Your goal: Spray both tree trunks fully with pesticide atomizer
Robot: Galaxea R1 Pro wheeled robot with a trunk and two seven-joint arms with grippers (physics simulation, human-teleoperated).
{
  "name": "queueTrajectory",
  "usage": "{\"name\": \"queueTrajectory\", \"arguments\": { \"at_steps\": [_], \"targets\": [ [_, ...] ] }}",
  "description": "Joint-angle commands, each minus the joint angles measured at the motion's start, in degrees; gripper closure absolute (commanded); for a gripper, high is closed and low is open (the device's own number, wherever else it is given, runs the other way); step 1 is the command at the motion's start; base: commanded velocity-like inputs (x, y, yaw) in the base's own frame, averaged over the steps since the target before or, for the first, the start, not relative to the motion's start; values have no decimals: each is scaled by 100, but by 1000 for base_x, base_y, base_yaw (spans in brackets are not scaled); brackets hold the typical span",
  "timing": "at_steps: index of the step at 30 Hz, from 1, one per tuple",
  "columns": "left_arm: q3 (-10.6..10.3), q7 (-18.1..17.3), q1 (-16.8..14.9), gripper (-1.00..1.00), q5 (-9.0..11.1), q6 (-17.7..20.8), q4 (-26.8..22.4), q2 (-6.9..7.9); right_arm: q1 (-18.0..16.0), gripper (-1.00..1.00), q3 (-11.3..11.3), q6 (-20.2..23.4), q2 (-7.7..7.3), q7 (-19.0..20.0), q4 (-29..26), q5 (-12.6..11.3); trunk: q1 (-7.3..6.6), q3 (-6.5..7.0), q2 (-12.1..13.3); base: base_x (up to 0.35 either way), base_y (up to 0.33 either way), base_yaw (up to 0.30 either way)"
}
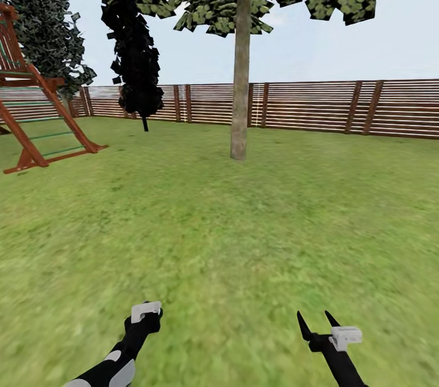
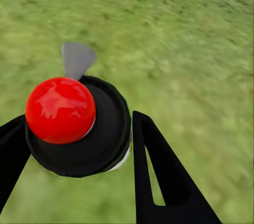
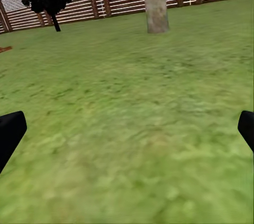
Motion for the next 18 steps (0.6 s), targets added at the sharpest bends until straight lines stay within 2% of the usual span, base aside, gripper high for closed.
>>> {"name": "queueTrajectory", "arguments": {
  "at_steps": [1,18],
  "targets": [
    [1,1,0,100,-2,0,-1,0,-2,-100,0,0,0,0,0,0,0,0,0,338,0,0],
    [1,1,0,100,-2,0,-1,-1,2,-100,0,0,0,0,0,0,0,0,0,338,0,0]
  ]
}}
